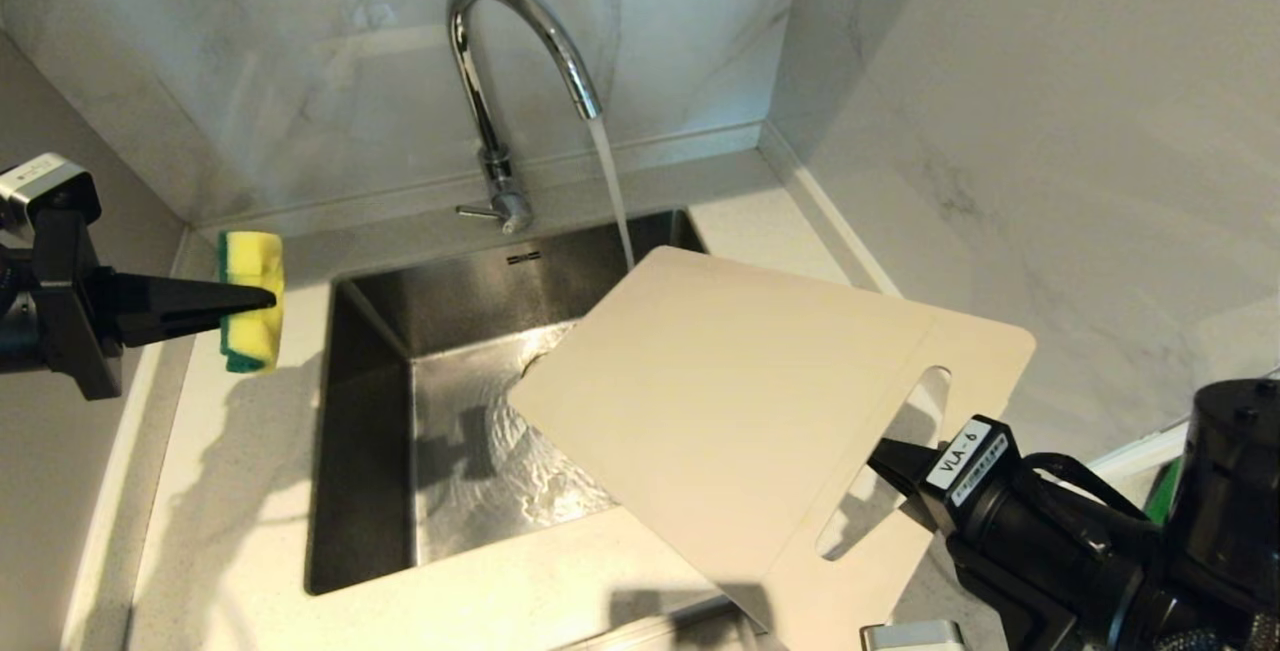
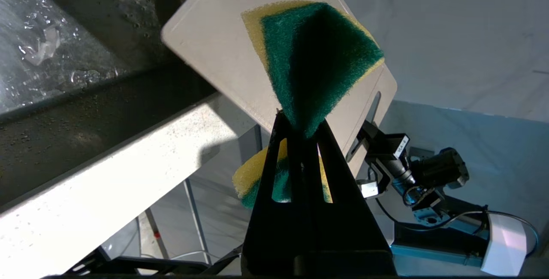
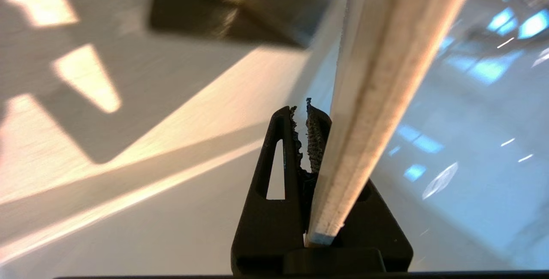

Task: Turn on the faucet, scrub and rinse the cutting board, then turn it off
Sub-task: Put down the cutting board

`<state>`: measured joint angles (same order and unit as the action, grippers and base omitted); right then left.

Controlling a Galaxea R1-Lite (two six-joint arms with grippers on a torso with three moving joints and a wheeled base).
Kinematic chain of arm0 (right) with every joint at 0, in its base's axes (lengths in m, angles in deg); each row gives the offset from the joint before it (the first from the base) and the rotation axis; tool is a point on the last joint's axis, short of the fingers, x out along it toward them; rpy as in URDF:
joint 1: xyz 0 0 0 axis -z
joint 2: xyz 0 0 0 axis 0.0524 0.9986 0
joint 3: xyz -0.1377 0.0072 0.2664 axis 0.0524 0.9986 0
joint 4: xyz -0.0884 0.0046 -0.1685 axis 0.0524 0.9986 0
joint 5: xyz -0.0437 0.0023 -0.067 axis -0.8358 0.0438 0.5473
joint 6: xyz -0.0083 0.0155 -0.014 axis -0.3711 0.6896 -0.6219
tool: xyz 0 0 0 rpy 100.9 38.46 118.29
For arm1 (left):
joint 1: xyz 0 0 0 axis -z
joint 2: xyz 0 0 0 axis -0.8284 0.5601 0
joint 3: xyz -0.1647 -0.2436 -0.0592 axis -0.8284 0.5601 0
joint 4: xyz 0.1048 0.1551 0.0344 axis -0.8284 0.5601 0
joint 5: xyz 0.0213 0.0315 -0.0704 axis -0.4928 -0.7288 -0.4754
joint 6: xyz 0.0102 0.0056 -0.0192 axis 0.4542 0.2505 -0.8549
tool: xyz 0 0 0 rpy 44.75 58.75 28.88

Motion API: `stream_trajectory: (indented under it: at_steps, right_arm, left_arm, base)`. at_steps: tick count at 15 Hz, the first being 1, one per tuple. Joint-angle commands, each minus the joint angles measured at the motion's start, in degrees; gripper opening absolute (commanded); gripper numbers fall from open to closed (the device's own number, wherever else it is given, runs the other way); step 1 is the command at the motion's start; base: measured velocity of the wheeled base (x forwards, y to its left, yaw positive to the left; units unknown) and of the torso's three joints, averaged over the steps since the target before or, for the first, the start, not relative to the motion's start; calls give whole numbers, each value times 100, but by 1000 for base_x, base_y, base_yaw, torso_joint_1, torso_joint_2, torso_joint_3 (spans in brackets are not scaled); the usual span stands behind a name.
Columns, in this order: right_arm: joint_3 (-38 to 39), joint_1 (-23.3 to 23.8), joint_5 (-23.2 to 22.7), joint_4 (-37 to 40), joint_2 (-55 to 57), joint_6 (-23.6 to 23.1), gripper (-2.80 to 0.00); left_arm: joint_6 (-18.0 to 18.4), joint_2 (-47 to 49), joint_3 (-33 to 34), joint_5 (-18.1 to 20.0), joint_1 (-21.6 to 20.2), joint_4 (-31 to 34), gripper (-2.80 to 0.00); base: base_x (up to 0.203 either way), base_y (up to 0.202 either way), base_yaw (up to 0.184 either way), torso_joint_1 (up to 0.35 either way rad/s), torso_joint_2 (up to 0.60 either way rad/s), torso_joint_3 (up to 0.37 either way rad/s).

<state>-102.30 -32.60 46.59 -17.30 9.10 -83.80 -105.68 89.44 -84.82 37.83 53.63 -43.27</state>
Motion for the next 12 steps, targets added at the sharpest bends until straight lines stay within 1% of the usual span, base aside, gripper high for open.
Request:
stream_trajectory:
  at_steps: [1,3,4,5,6,7,8,9,10,12]
  right_arm:
    - [159,20,402,-47,-109,101,-280]
    - [151,30,806,-49,-101,161,-280]
    - [145,81,964,-49,-99,323,-280]
    - [145,130,1031,-43,-85,537,-280]
    - [163,155,1149,-40,-64,706,-280]
    - [206,156,1313,-40,-78,805,-280]
    - [243,174,1391,-37,-92,953,-280]
    - [266,283,1403,-32,-91,1048,-280]
    - [284,422,1404,-25,-90,1089,-280]
    - [303,545,1404,-14,-61,1151,-280]
  left_arm:
    - [-1,46,1,29,2,5,-280]
    - [22,159,-65,29,12,9,-280]
    - [56,269,-205,13,60,86,-280]
    - [116,335,-411,-59,94,260,-280]
    - [286,420,-680,-164,137,614,-280]
    - [622,515,-857,-272,204,972,-280]
    - [855,590,-913,-481,296,1130,-280]
    - [908,613,-926,-664,365,1140,-280]
    - [913,630,-931,-701,371,1139,-280]
    - [913,650,-992,-721,357,1130,-280]
  base:
    - [0,0,0,0,0,0]
    - [0,0,0,0,0,0]
    - [0,0,0,0,0,0]
    - [0,0,0,0,0,0]
    - [0,0,0,0,0,0]
    - [0,0,0,0,0,0]
    - [0,0,0,0,0,0]
    - [0,0,0,0,0,0]
    - [0,0,0,0,0,0]
    - [0,0,0,0,0,0]
